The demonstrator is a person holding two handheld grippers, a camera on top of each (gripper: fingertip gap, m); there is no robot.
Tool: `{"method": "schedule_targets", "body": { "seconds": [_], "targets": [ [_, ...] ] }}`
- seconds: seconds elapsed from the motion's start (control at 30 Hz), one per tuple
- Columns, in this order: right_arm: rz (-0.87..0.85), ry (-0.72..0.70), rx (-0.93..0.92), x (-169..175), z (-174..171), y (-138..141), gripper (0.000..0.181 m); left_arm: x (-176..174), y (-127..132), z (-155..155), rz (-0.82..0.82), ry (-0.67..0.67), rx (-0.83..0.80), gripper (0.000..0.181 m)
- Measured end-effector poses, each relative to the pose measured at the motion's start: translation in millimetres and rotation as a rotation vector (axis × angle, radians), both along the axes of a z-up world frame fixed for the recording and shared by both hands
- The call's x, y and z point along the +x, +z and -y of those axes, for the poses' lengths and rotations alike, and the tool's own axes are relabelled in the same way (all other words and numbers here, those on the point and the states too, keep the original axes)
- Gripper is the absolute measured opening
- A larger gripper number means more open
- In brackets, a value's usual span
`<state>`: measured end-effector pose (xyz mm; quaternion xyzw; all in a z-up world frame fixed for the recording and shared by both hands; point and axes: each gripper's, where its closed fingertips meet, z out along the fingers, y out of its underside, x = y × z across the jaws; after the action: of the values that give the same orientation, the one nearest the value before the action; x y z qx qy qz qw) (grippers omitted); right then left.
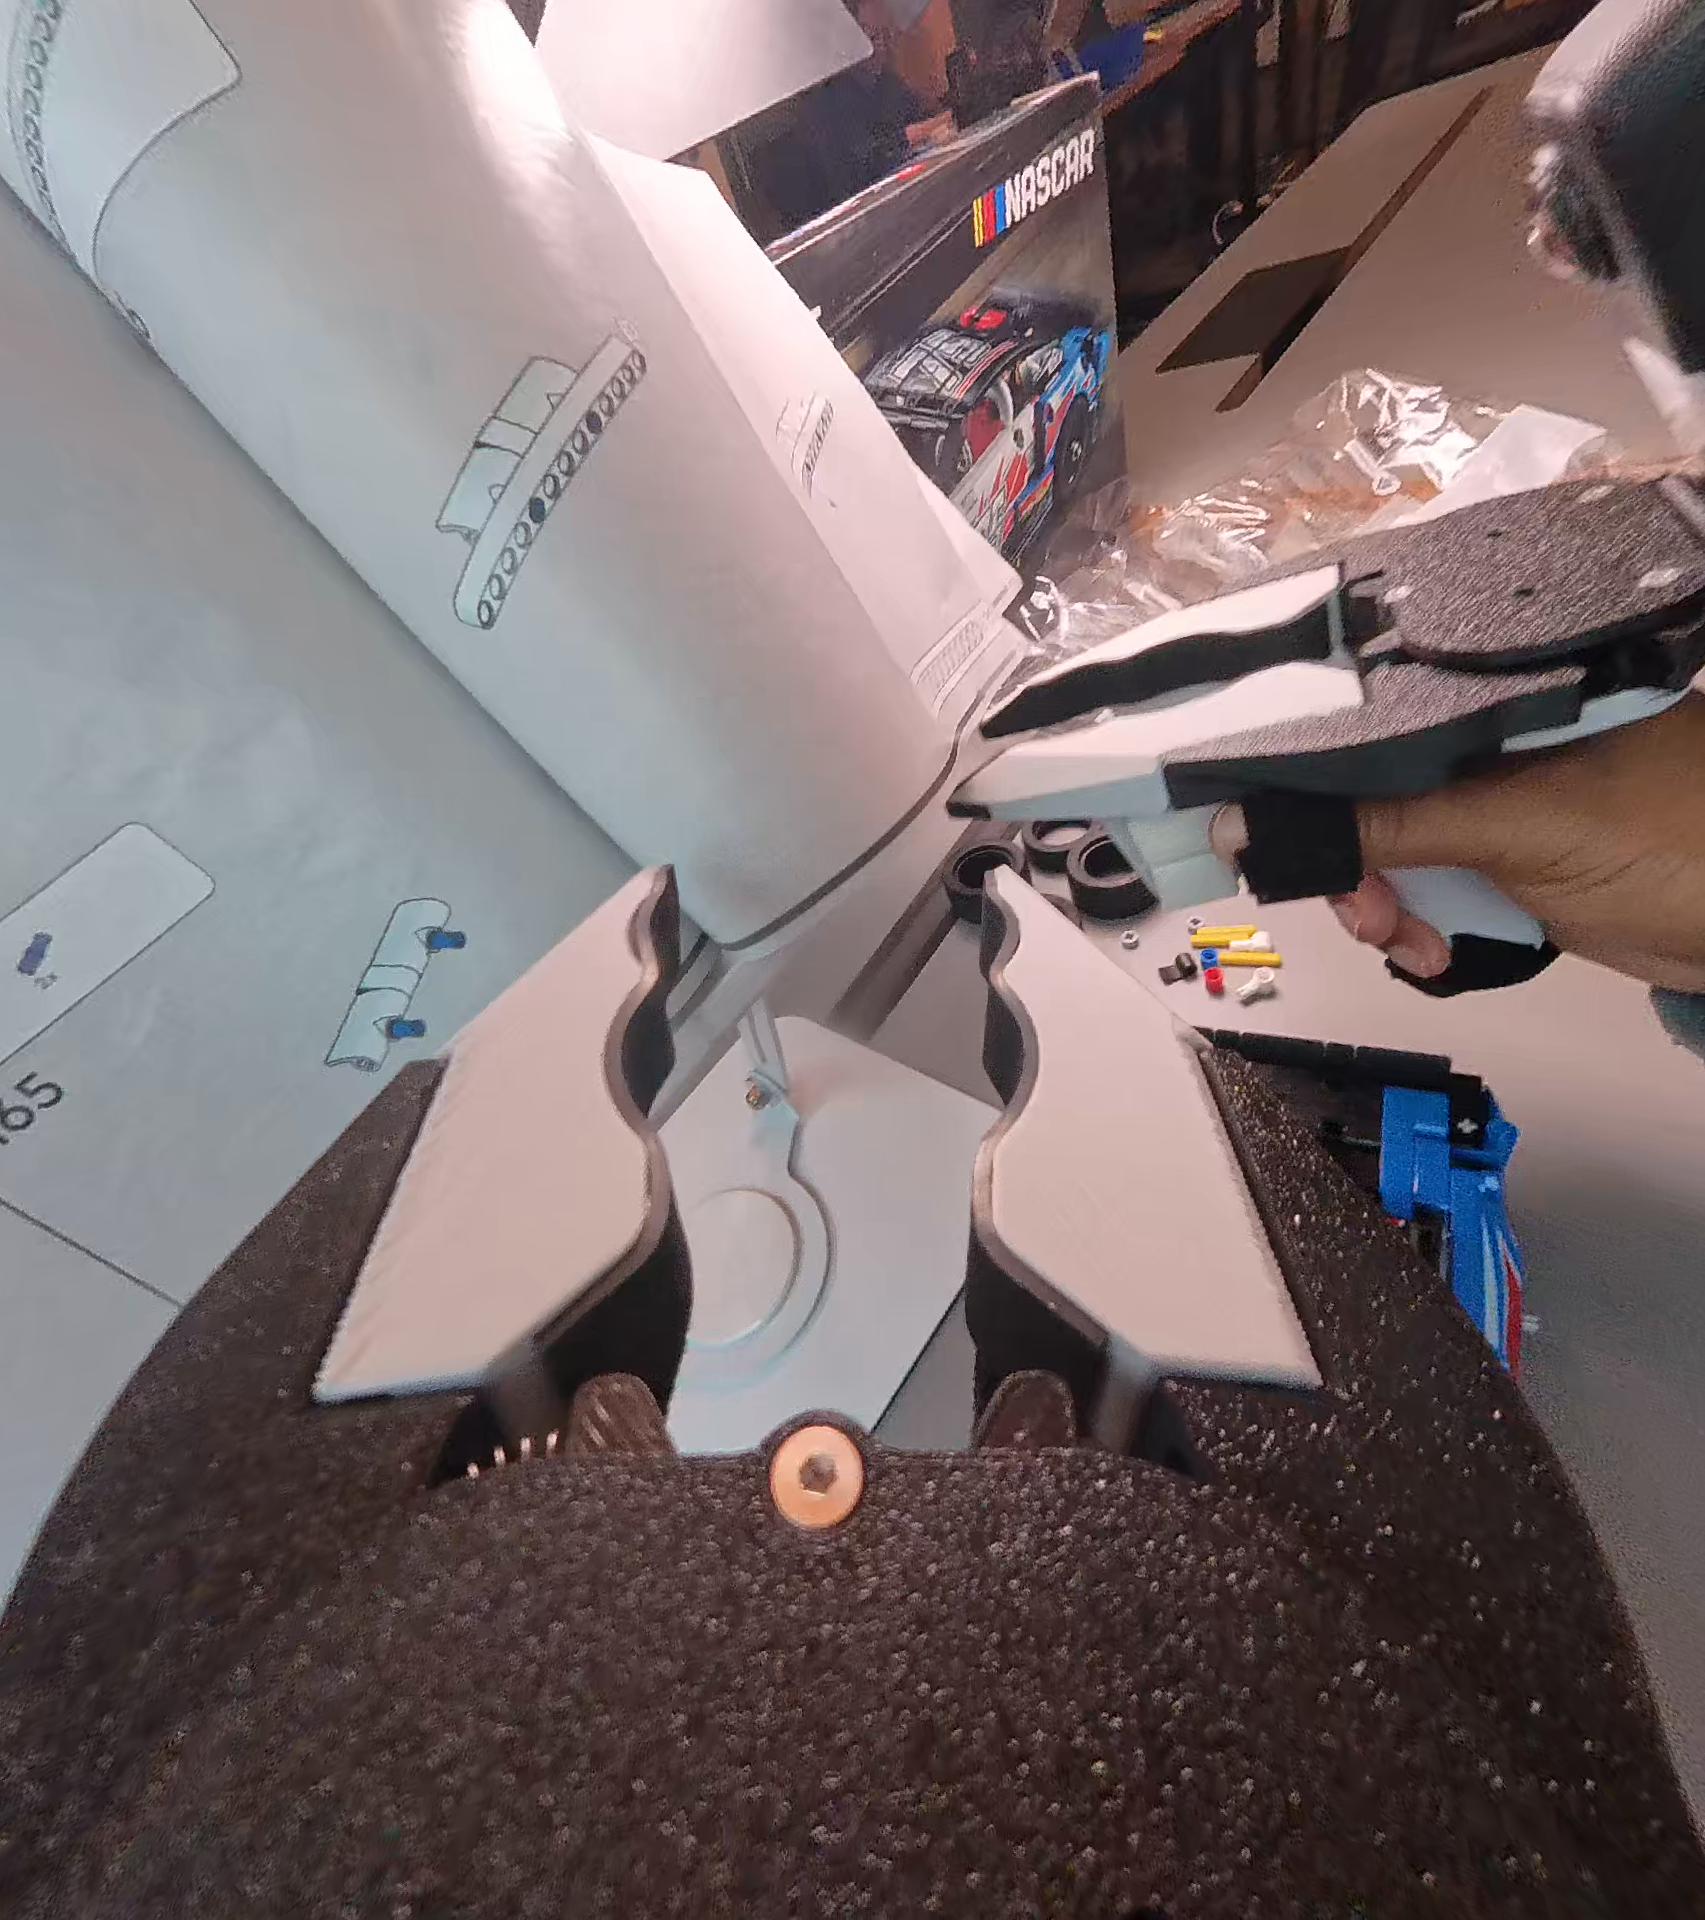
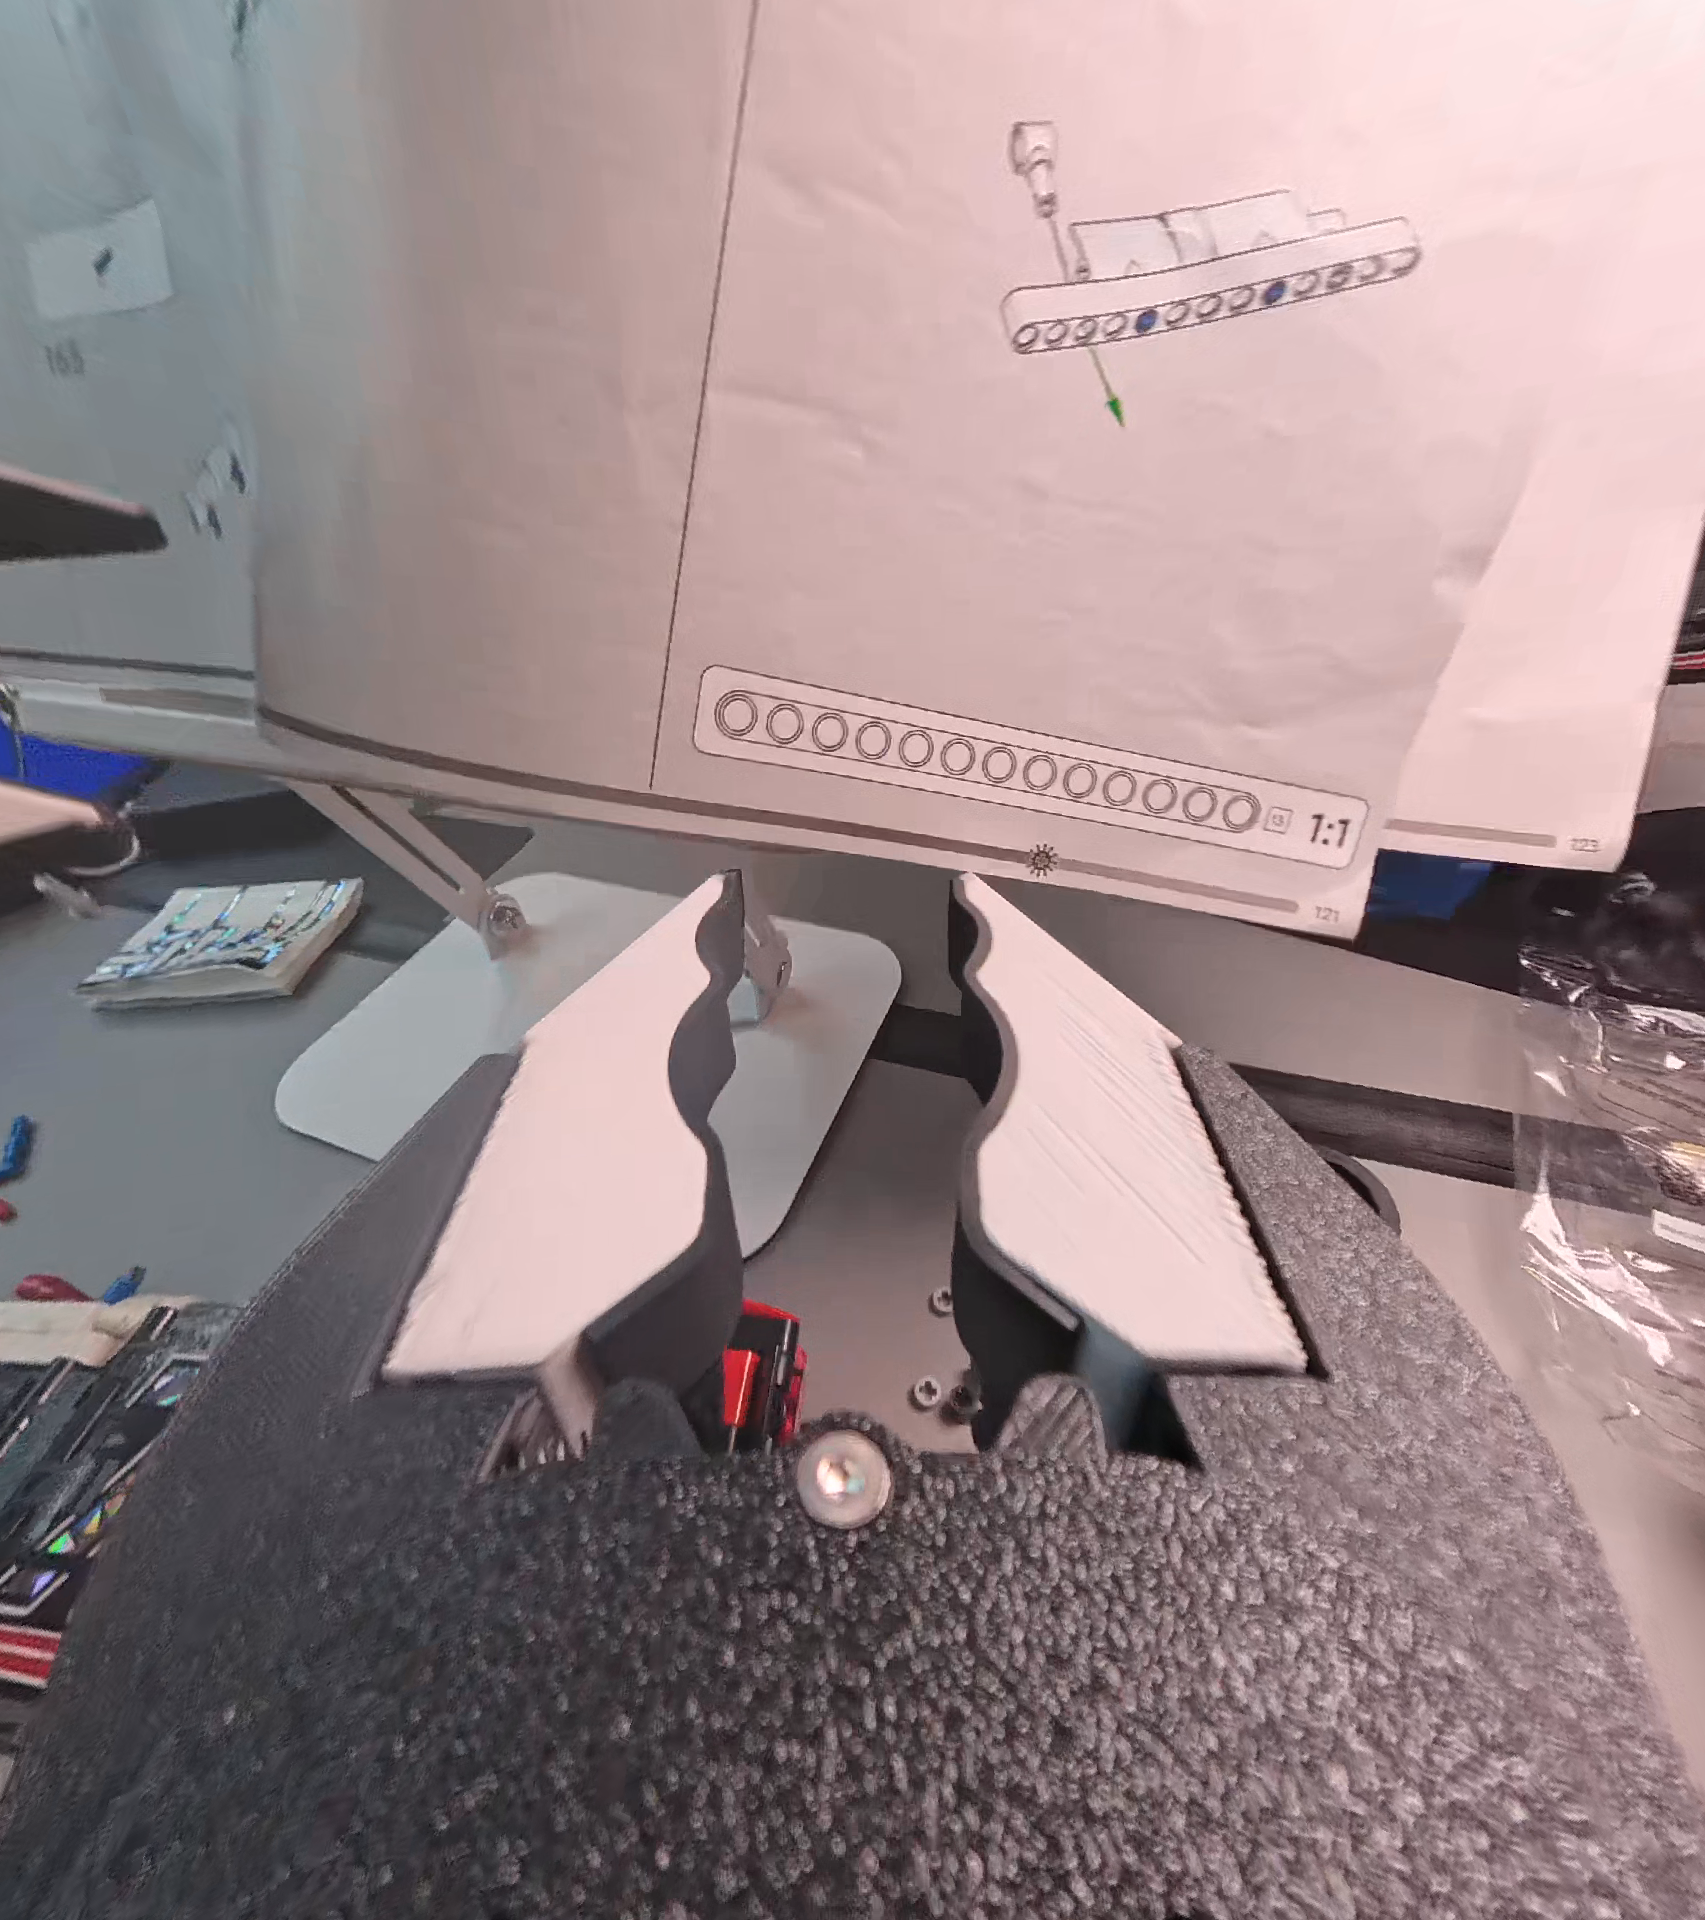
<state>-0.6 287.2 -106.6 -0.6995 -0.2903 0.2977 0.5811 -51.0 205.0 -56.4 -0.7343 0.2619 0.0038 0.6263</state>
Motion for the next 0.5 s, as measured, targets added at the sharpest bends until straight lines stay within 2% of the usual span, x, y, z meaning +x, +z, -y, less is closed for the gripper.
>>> {"method": "schedule_targets", "body": {
  "seconds": [0.17, 0.33, 0.43, 0.5],
  "targets": [
    [-0.127, -0.085, 0.125, 21.4, 0.2, 26.1, 0.036, -9.2, -8.8, 0.7, -0.103, 0.046, 0.034, 0.06],
    [-0.241, -0.036, 0.232, 20.7, 13.3, 69.0, 0.036, -11.7, -6.1, -12.7, -0.178, 0.129, 0.077, 0.066],
    [-0.234, 0.017, 0.231, 6.2, 17.9, 86.5, 0.037, -6.7, 4.9, -21.9, -0.183, 0.152, 0.131, 0.056],
    [-0.165, 0.014, 0.186, -3.7, 12.9, 82.5, 0.037, -3.7, 13.0, -24.6, -0.144, 0.159, 0.144, 0.053]
  ]
}}
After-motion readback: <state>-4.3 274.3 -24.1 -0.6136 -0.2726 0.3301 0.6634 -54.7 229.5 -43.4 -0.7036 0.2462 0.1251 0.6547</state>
